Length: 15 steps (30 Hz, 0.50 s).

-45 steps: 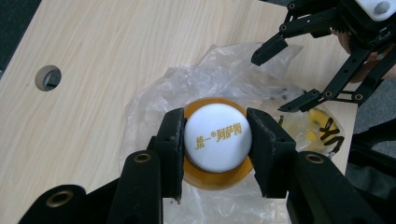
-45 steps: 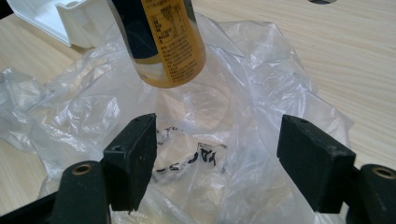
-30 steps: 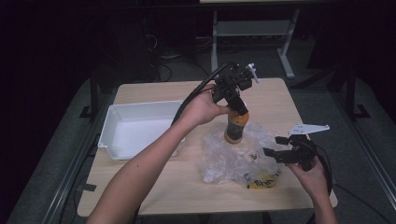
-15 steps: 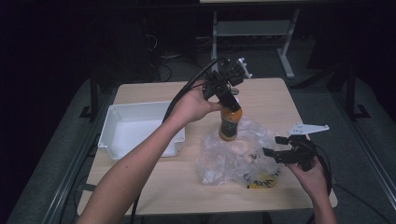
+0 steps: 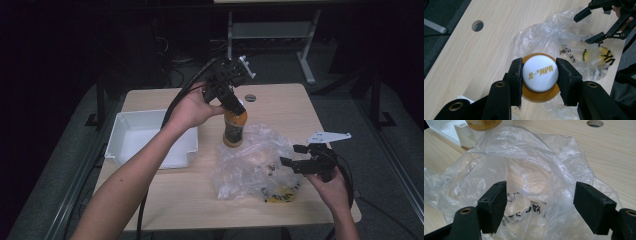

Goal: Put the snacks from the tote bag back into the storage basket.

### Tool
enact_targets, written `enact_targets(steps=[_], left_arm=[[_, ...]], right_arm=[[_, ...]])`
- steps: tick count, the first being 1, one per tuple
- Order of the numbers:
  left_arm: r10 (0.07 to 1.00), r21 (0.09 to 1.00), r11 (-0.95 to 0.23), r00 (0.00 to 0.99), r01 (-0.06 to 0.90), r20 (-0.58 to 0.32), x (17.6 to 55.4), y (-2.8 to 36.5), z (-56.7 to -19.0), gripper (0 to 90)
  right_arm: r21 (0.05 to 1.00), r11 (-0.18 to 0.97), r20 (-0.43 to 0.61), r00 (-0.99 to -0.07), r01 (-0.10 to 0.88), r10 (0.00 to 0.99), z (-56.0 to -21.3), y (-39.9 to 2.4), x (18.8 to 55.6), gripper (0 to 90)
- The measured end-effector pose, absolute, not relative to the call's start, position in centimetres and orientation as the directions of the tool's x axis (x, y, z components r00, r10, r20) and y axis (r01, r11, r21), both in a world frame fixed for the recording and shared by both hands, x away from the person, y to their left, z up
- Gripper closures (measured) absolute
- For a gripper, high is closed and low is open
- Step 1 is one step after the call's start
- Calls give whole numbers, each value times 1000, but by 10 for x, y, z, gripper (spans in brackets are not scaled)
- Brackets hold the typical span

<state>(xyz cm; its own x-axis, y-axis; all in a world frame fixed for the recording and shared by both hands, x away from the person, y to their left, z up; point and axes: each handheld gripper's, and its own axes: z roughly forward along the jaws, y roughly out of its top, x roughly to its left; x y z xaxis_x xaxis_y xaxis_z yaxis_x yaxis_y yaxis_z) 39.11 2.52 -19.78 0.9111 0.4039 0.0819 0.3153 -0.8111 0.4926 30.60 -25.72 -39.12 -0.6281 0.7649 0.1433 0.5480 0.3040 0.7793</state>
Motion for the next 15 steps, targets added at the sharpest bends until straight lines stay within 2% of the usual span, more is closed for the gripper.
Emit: enact_targets(steps=[15], left_arm=[[457, 483, -800, 883, 356, 105, 392, 55, -191, 594]], right_arm=[[778, 309, 138, -628, 547, 766, -391, -255, 307, 262]])
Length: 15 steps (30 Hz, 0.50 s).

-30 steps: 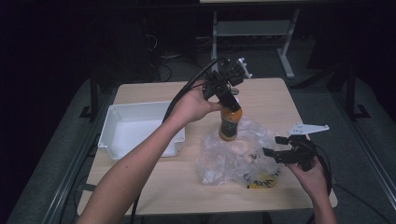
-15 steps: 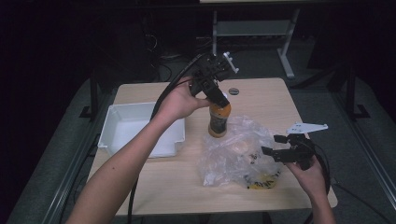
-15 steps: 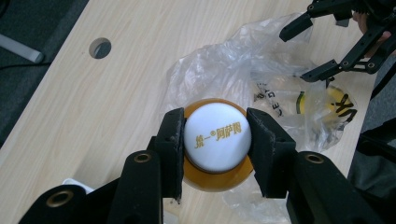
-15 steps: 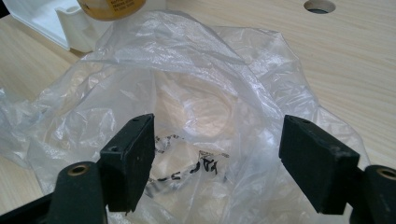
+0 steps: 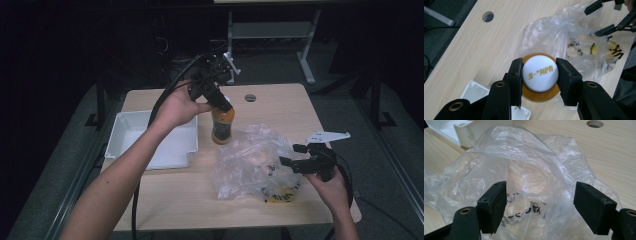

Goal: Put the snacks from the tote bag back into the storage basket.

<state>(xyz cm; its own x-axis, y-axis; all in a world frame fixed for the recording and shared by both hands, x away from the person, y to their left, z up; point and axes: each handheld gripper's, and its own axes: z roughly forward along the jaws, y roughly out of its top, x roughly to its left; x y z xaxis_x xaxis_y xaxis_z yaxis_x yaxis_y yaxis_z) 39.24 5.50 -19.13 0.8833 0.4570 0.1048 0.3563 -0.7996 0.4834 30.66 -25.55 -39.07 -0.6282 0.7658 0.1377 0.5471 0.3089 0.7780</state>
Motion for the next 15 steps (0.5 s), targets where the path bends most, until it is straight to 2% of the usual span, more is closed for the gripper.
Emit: enact_targets(steps=[15], left_arm=[[501, 481, -784, 857, 392, 119, 392, 74, -192, 594]], right_arm=[[776, 315, 131, -629, 546, 767, -391, -256, 305, 262]])
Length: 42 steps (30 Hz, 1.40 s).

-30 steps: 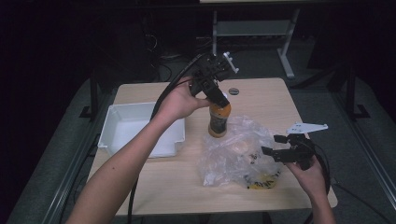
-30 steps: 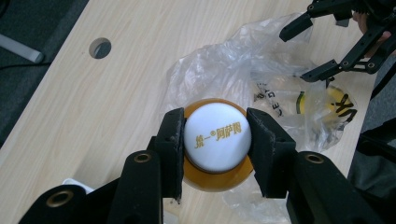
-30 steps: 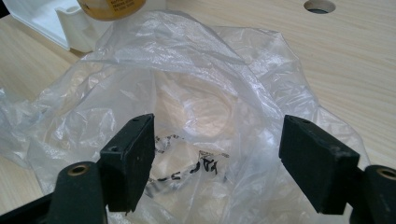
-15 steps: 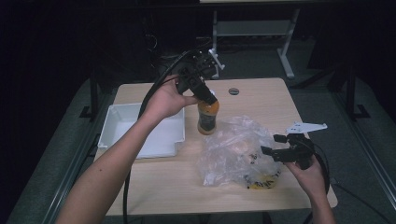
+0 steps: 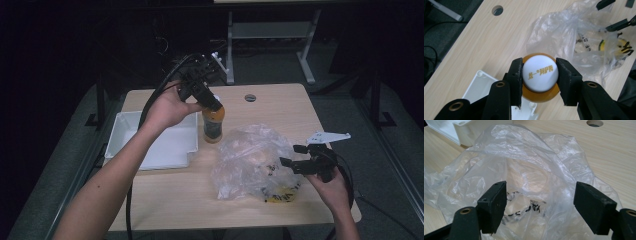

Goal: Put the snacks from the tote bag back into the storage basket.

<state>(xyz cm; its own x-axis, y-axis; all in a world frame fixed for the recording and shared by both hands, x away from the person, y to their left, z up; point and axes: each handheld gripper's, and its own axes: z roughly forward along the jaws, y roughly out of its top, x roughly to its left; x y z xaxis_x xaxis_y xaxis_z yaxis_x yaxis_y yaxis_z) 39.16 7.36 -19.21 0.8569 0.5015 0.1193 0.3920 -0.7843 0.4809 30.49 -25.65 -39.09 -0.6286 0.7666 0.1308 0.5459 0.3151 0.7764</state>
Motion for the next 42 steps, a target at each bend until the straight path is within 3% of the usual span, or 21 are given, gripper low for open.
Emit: enact_targets(steps=[42], left_arm=[[582, 461, -746, 807, 482, 98, 402, 122, -199, 594]], right_arm=[[776, 319, 127, -630, 545, 766, -391, -257, 305, 262]])
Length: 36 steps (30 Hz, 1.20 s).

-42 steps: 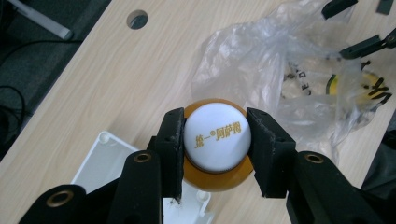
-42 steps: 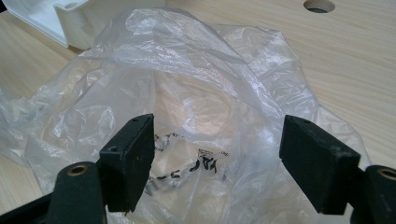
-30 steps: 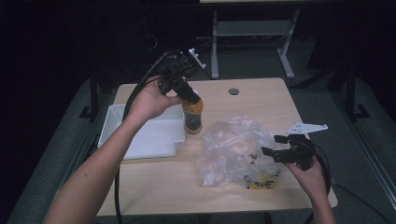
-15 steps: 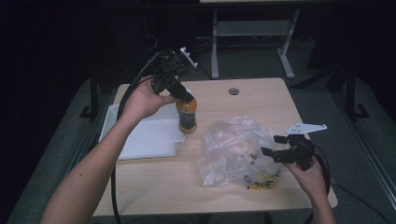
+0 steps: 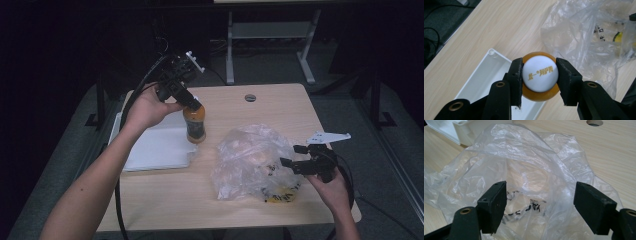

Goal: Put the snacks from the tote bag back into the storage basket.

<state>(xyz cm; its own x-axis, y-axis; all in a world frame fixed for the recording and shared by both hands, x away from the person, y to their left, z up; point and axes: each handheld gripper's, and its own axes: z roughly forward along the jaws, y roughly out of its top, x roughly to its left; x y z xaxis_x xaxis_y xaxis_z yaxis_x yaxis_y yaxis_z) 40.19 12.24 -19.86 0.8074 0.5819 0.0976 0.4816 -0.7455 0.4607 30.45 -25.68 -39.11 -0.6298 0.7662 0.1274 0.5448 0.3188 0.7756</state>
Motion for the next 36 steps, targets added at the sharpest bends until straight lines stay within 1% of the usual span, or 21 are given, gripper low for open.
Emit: enact_targets(steps=[17, 36], left_arm=[[618, 459, -720, 782, 521, 82, 403, 144, -205, 594], [635, 451, -711, 768, 539, 84, 406, 154, -213, 594]], right_arm=[[775, 316, 128, -626, 546, 769, -390, -256, 304, 262], [776, 316, 127, -626, 546, 769, -390, -257, 304, 261]])
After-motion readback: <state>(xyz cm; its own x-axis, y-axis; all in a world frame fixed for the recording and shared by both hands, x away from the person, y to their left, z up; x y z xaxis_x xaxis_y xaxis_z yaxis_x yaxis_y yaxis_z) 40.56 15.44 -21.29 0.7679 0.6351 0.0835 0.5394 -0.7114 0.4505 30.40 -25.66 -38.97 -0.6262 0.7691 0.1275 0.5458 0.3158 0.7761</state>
